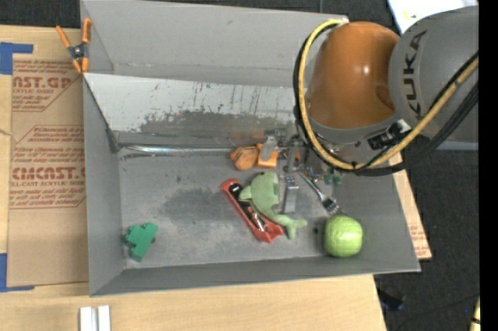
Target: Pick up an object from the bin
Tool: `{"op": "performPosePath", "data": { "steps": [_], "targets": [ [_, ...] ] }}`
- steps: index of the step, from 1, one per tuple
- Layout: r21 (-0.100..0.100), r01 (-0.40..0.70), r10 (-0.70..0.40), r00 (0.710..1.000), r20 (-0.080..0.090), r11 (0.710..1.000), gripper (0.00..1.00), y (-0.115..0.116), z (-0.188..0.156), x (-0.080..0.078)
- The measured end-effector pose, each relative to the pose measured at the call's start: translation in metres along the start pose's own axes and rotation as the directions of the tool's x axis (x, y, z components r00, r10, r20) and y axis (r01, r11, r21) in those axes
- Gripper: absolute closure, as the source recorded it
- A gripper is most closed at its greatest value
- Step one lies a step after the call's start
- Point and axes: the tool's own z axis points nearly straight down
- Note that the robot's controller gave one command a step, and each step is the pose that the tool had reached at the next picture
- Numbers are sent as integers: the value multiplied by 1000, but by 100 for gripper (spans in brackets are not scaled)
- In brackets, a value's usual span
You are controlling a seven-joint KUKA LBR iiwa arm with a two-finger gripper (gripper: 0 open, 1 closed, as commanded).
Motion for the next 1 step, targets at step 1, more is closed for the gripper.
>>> {"op": "performPosePath", "data": {
  "steps": [1],
  "targets": [
    [0,-1,1,1000,8,1000,0,0,-4,-2]
  ]
}}
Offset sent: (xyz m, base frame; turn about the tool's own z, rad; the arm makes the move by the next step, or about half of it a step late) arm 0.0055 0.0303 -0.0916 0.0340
